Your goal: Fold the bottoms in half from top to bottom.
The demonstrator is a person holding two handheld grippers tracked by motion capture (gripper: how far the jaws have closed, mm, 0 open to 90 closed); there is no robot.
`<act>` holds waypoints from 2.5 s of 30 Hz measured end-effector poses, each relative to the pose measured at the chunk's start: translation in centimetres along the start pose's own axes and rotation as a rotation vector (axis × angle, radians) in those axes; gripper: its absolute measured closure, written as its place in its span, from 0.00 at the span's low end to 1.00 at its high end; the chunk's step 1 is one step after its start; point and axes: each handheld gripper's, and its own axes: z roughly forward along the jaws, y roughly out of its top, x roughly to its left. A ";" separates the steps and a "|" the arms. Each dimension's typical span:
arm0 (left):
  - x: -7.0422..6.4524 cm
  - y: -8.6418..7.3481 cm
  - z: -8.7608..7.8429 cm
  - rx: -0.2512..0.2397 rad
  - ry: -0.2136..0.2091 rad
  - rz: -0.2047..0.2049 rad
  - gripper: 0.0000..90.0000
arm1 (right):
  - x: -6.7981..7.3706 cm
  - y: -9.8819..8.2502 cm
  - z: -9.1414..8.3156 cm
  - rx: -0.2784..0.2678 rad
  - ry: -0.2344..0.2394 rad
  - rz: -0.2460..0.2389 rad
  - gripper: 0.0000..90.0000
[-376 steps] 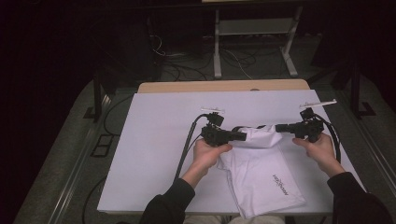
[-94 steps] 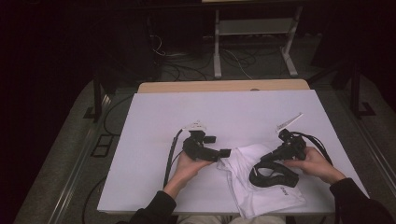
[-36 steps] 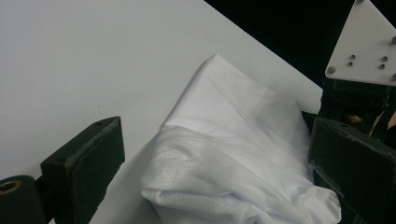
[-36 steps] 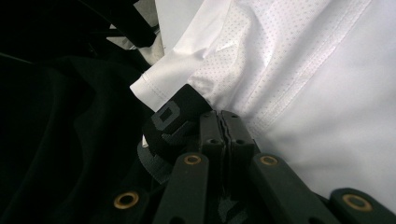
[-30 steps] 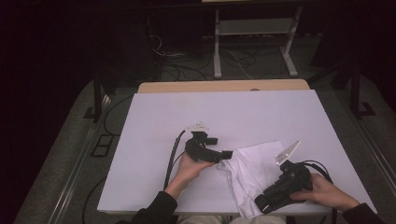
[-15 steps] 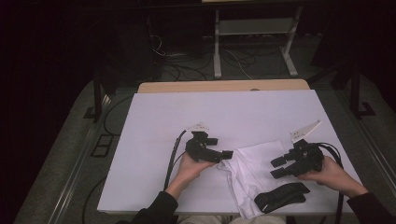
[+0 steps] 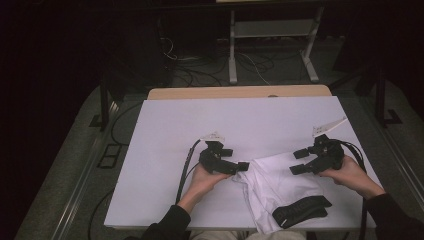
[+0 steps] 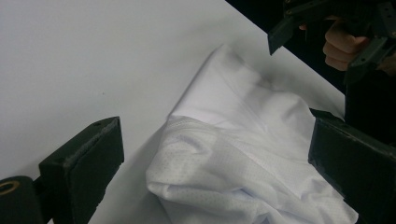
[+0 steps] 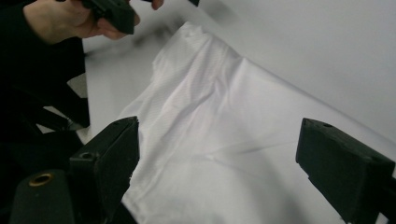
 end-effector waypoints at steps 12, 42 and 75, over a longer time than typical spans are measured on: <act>0.5 -0.2 0.6 0.023 0.002 -0.041 0.03 | -3.5 -0.7 -0.3 -0.044 -0.074 0.073 0.15; 1.6 -1.3 2.0 0.128 -0.018 -0.151 0.48 | -8.5 -1.4 0.9 -0.029 -0.113 0.143 0.53; 3.9 0.8 -1.6 0.180 -0.074 -0.086 0.95 | -7.0 0.4 2.9 -0.047 -0.071 0.163 0.95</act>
